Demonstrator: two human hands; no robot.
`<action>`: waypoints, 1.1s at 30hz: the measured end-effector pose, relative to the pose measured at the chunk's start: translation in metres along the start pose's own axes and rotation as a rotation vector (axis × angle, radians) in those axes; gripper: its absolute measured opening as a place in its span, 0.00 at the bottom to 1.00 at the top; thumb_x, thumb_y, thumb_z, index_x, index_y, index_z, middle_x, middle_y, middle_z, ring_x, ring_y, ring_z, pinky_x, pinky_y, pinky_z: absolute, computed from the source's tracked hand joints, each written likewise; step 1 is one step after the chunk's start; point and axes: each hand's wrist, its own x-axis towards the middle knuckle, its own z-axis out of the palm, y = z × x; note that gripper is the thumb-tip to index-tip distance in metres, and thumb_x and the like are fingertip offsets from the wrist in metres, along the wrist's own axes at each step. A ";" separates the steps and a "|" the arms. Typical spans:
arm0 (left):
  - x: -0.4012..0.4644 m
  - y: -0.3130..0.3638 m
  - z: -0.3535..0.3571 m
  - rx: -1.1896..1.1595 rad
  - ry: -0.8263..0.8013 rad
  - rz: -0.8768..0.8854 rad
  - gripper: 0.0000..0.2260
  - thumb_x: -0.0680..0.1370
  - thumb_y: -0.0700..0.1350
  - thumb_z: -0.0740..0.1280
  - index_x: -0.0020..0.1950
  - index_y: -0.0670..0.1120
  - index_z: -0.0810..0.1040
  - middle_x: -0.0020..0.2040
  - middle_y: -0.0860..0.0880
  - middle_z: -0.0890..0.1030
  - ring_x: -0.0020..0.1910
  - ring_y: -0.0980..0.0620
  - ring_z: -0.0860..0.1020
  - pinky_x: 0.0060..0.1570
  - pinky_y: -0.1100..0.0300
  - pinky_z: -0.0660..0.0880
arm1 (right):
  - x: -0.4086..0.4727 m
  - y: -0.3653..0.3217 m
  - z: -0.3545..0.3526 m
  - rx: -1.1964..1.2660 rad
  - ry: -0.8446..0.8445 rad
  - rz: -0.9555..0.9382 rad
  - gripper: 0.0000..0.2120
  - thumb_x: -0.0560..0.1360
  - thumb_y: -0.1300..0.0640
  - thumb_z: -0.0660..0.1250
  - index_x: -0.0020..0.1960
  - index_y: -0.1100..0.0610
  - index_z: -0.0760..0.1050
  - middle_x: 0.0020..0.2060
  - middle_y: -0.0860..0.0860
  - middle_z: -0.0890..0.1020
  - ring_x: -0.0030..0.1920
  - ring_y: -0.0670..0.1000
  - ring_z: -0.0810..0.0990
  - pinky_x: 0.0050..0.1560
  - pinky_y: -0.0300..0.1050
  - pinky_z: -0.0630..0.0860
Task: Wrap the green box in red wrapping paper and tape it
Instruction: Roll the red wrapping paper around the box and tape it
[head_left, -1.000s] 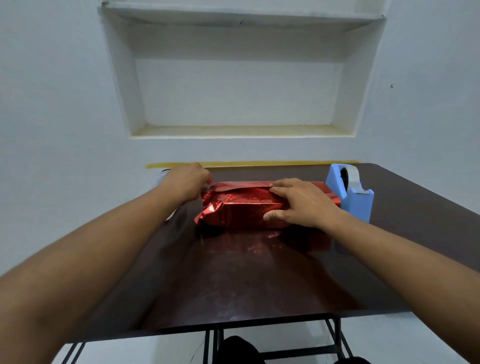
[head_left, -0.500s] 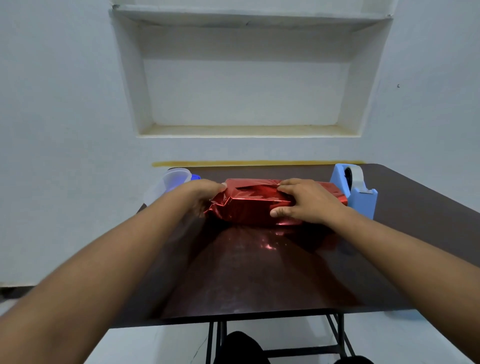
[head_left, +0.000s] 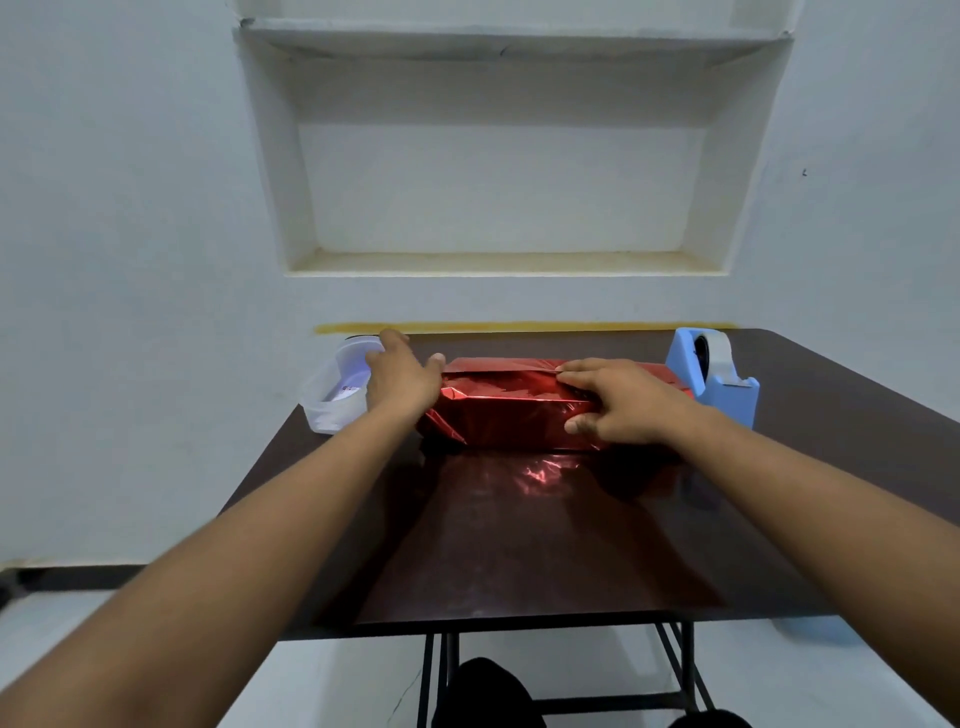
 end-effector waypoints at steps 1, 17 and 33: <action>-0.002 -0.001 -0.001 0.100 0.053 0.071 0.19 0.82 0.50 0.67 0.69 0.43 0.67 0.66 0.38 0.70 0.58 0.35 0.78 0.58 0.45 0.74 | -0.001 0.000 0.000 0.001 0.002 0.002 0.36 0.77 0.47 0.74 0.80 0.54 0.65 0.80 0.46 0.65 0.79 0.50 0.63 0.78 0.46 0.59; -0.005 0.056 0.027 0.566 -0.285 0.959 0.17 0.81 0.45 0.62 0.70 0.53 0.74 0.56 0.47 0.84 0.54 0.42 0.80 0.45 0.51 0.73 | 0.004 -0.006 0.001 -0.017 0.041 -0.004 0.36 0.75 0.48 0.75 0.79 0.55 0.67 0.78 0.49 0.68 0.77 0.52 0.66 0.77 0.46 0.61; -0.012 0.056 0.025 0.555 -0.303 1.064 0.18 0.77 0.35 0.64 0.61 0.49 0.85 0.48 0.46 0.84 0.49 0.43 0.80 0.49 0.47 0.77 | -0.003 -0.010 -0.003 0.041 0.098 -0.015 0.35 0.72 0.46 0.78 0.75 0.55 0.73 0.74 0.49 0.74 0.74 0.51 0.72 0.73 0.46 0.67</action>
